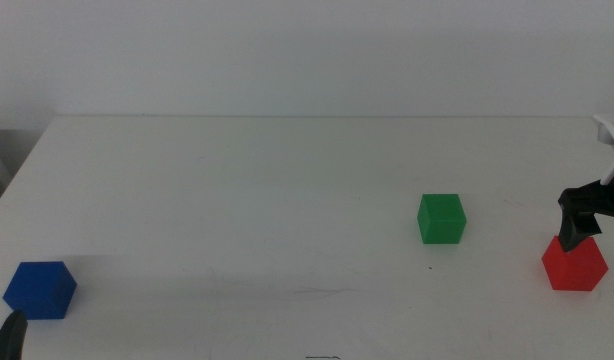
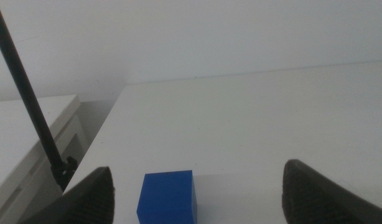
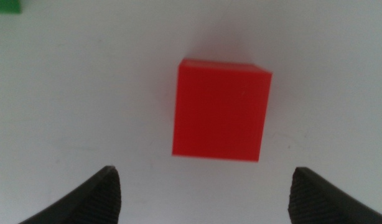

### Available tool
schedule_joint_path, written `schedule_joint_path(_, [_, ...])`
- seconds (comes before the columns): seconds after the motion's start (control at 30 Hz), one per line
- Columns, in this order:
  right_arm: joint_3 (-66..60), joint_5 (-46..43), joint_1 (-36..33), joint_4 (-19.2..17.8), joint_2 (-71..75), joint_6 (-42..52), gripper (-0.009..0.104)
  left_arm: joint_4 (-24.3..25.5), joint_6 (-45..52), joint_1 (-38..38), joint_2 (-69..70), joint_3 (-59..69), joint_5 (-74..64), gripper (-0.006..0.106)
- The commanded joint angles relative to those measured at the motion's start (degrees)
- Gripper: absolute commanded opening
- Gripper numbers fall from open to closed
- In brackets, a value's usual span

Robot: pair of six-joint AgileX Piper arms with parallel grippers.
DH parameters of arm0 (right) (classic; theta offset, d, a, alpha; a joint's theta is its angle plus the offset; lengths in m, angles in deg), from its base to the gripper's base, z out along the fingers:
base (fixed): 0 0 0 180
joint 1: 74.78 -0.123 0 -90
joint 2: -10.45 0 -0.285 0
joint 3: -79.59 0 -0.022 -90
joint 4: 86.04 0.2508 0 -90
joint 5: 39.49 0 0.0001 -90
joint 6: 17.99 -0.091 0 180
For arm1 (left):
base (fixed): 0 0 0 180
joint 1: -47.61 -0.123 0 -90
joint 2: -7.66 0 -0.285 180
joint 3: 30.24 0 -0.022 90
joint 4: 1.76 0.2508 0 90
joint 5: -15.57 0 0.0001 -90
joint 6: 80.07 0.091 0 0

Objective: Stack red cubes first, then green, then blue cubes in a specific spot.

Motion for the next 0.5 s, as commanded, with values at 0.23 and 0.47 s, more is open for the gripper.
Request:
schedule_joint_path(0.23, [1.76,-4.22,1.87,-1.15,-1.93,0.80,0.081,-0.83,-0.56,0.08,1.20,-0.21,4.78,0.091])
schedule_joint_path(0.47, [1.76,-7.35,1.87,-0.65,-4.21,0.93,0.081,-0.83,-0.56,0.08,1.20,-0.21,4.78,0.091])
